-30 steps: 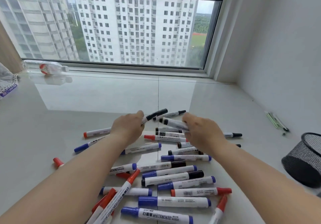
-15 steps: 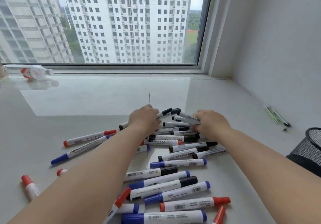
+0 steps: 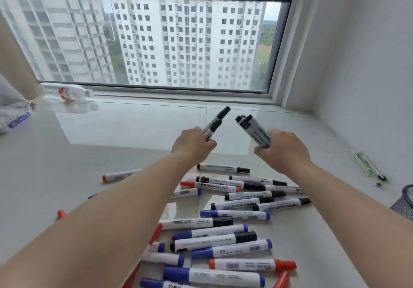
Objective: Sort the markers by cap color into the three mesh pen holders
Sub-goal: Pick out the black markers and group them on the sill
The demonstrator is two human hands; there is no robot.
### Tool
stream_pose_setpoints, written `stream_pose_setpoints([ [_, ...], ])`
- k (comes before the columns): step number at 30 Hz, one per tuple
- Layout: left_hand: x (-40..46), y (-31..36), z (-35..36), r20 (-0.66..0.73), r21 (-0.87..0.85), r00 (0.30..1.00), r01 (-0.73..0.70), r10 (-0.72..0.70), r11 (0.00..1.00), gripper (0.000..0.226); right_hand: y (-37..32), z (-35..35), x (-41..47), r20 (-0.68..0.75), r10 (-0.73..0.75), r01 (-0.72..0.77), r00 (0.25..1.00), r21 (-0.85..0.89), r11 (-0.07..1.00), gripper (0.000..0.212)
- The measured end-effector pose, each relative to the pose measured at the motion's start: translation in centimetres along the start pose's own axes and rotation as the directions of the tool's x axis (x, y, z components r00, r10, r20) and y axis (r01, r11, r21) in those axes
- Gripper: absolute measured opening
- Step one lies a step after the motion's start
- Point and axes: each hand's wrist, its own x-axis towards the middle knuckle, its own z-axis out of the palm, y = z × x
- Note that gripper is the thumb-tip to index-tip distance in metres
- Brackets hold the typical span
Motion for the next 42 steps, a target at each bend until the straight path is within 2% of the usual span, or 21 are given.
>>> stream_pose_setpoints([
  [3, -4.0, -0.6, -3.2, -0.028, -0.171, 0.998, 0.053, -0.059, 0.984, 0.02, -2.9, -2.0, -2.5, 0.059, 0.026, -0.037, 0.998, 0.195, 0.98, 0.037],
  [6, -9.1, -2.4, -7.0, -0.027, -0.253, 0.995, 0.088, -0.098, 0.963, 0.02, -7.1, -4.1, -6.3, 0.161, 0.032, -0.1, 0.987, 0.438, 0.893, 0.033],
  [9, -14.0, -5.5, -10.5, 0.02, -0.422, 0.992, 0.12, -0.123, 0.899, 0.018, -12.1, -5.1, -10.1, 0.287, -0.016, -0.16, 0.958, 0.578, 0.8, 0.029],
  [11, -17.5, -8.3, -12.6, 0.027, -0.448, 0.988, 0.149, -0.153, 0.882, 0.016, -15.8, -5.2, -12.6, 0.376, -0.062, -0.187, 0.924, 0.589, 0.787, 0.027],
  [15, -23.4, -14.8, -15.6, 0.023, -0.448, 0.957, 0.269, -0.29, 0.853, 0.014, -23.5, -3.5, -17.7, 0.479, -0.148, -0.153, 0.865, 0.533, 0.832, 0.026],
  [17, -26.0, -18.0, -16.8, 0.018, -0.45, 0.934, 0.326, -0.356, 0.831, 0.012, -27.1, -1.8, -20.3, 0.551, -0.134, -0.252, 0.824, 0.568, 0.784, 0.025],
  [20, -29.4, -22.2, -17.8, 0.025, -0.38, 0.901, 0.41, -0.434, 0.829, 0.015, -31.9, 1.1, -24.0, 0.673, -0.088, -0.475, 0.735, 0.603, 0.64, 0.023],
  [22, -31.1, -24.7, -18.1, 0.037, -0.335, 0.877, 0.462, -0.478, 0.821, 0.016, -34.7, 3.1, -26.2, 0.706, -0.101, -0.51, 0.701, 0.595, 0.621, 0.025],
  [24, -32.4, -26.7, -18.0, 0.036, -0.319, 0.856, 0.499, -0.516, 0.805, 0.016, -37.2, 4.8, -27.7, 0.703, -0.137, -0.484, 0.698, 0.604, 0.633, 0.023],
  [26, -33.3, -28.3, -17.9, 0.018, -0.296, 0.842, 0.52, -0.539, 0.801, 0.021, -39.3, 6.3, -28.7, 0.66, -0.159, -0.44, 0.734, 0.641, 0.629, 0.02],
  [29, -33.9, -30.2, -17.7, -0.057, -0.12, 0.836, 0.536, -0.545, 0.835, 0.033, -41.7, 8.1, -29.2, 0.584, -0.111, -0.367, 0.804, 0.635, 0.68, 0.024],
  [32, -34.1, -31.6, -17.7, -0.125, 0.048, 0.846, 0.527, -0.518, 0.849, 0.039, -43.2, 9.1, -29.1, 0.507, -0.076, -0.304, 0.859, 0.622, 0.721, 0.018],
  [34, -34.1, -32.5, -17.4, -0.181, 0.128, 0.852, 0.515, -0.491, 0.847, 0.042, -43.7, 9.9, -29.2, 0.436, -0.094, -0.175, 0.895, 0.537, 0.825, 0.032],
  [36, -33.9, -33.3, -17.1, -0.198, 0.133, 0.855, 0.508, -0.479, 0.851, 0.051, -43.8, 10.9, -29.3, 0.351, -0.11, -0.015, 0.93, 0.334, 0.942, 0.051],
  [39, -33.5, -34.2, -16.7, -0.199, 0.14, 0.878, 0.465, -0.435, 0.874, 0.068, -43.7, 11.4, -28.9, 0.373, -0.1, -0.018, 0.923, 0.3, 0.954, 0.058],
  [42, -32.9, -34.8, -16.6, -0.191, 0.201, 0.905, 0.414, -0.379, 0.888, 0.065, -43.5, 11.8, -28.1, 0.444, -0.12, 0.004, 0.888, 0.253, 0.967, 0.055],
])
